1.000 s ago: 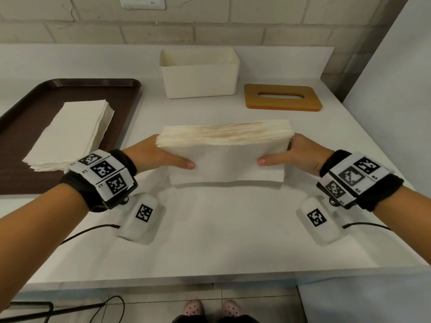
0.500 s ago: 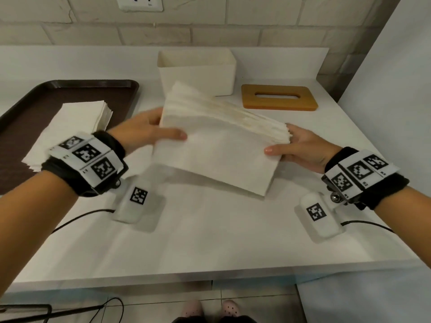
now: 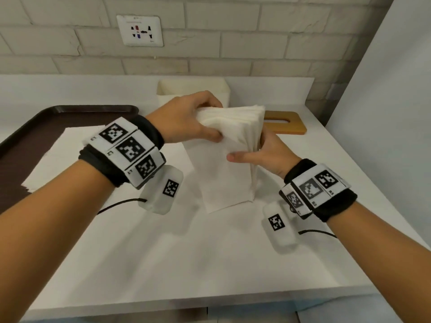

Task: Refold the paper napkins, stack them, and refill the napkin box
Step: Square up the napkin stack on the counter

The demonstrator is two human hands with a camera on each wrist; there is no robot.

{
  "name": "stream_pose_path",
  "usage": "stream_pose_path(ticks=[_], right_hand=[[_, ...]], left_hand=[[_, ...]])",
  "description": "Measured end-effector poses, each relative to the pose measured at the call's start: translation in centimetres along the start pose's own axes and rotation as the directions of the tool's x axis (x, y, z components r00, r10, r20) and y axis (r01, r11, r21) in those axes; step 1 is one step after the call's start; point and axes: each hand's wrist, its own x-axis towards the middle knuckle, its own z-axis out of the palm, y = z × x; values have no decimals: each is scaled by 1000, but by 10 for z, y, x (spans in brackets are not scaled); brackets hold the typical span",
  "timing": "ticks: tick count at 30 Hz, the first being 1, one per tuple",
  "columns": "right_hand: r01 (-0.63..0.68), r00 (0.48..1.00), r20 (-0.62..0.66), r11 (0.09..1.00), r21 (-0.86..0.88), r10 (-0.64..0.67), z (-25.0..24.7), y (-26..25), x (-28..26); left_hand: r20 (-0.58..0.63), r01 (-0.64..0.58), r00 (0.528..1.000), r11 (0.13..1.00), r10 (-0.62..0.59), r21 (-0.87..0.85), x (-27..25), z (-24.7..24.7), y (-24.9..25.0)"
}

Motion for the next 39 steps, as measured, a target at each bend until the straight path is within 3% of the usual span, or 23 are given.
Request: stream_pose_path(ticks=[3,5,7,9,12,15,19,24,29,33,39], right_hand=[[-47,999,-9,995,86,47,1,2,5],[-59,998,-4,992,112,60,-2,6,8],[-70,998,16,982,175,68,-5,8,8],[-89,996,45,964,252,80,-9,9,8],[-104,992,93,954,282,80,-6,8,8],[-81,992,107,973,216,59,1,5,10],[-68,995,90,961,268,45,0,2,9],[-44,999,19,958,283,41,2,5,10],[0,999,-49,929,370,19,-2,2,11],[27,1000,-15,959,282,-24,-3,3,10],[34,998,-58,928,371,-14,-13,-14,15]], left_hand=[[-58,13,998,962,-29,-273,-6,3,-11],[-81,10,995,873,-57,-488,-11,9,-25],[-57,41,994,802,-94,-596,-16,22,-41],[26,106,993,803,-112,-587,-17,38,-53],[108,169,985,884,-135,-436,-13,60,-54],[16,119,992,890,-125,-440,-4,72,-46],[-123,47,985,877,-120,-478,4,69,-43],[-102,27,991,882,-85,-471,4,75,-39],[-184,-44,982,894,-43,-446,6,70,-32],[-38,72,995,910,-96,-409,2,77,-40],[-8,183,978,884,-206,-431,4,81,-50]])
